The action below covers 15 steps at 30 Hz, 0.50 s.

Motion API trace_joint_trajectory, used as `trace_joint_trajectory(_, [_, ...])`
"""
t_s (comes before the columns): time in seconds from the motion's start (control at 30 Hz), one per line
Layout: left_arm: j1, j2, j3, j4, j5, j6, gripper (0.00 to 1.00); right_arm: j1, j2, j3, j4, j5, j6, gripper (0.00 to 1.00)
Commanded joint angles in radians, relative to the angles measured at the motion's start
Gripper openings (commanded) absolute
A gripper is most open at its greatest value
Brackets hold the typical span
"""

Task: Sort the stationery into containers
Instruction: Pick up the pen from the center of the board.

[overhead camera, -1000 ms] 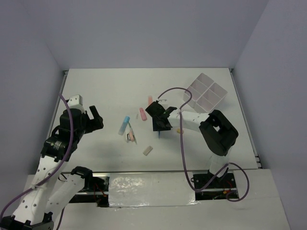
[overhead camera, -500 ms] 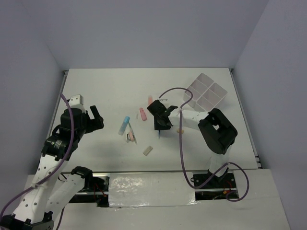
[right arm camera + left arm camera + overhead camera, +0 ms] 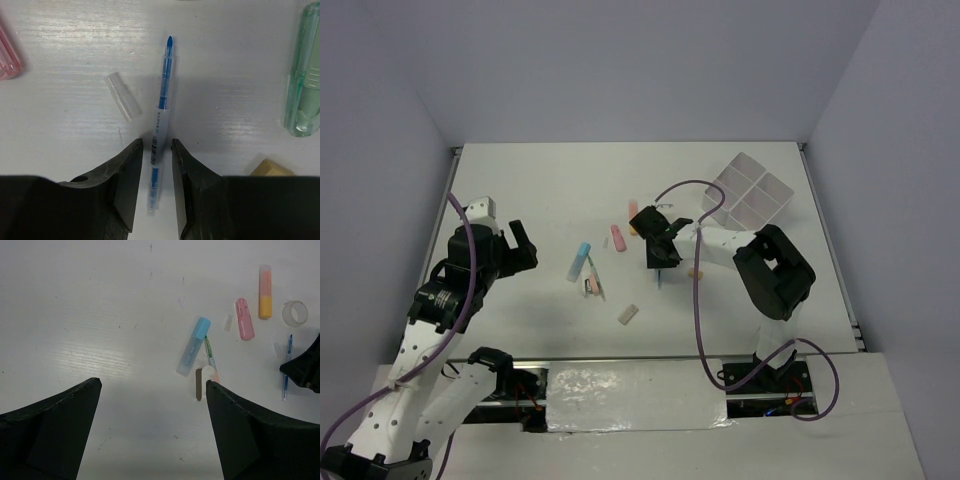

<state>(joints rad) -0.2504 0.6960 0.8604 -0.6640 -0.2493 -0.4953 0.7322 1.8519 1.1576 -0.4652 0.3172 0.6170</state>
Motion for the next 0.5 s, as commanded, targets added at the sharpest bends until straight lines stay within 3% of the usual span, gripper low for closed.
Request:
trace_joint_trajectory(0.0, [-0.001, -0.006, 0.011, 0.041, 0.012, 0.024, 0.99, -0.011, 0.018, 0.013, -0.043, 0.051, -0.023, 0.37])
trace_joint_trajectory(0.27, [-0.001, -0.013, 0.019, 0.044, 0.019, 0.026, 0.99, -0.039, 0.007, -0.036, -0.015, 0.025, -0.036, 0.26])
trace_joint_trajectory(0.33, [-0.001, -0.018, 0.023, 0.047, 0.027, 0.029, 0.99, -0.053, -0.002, -0.064, 0.0, 0.013, -0.043, 0.17])
trace_joint_trajectory(0.43, [-0.001, -0.016, 0.037, 0.05, 0.054, 0.038, 0.99, -0.076, -0.016, -0.096, 0.032, -0.024, -0.062, 0.13])
trace_joint_trajectory(0.47, [-0.001, -0.013, 0.042, 0.047, 0.061, 0.032, 0.99, -0.076, -0.017, -0.098, 0.037, -0.03, -0.077, 0.07])
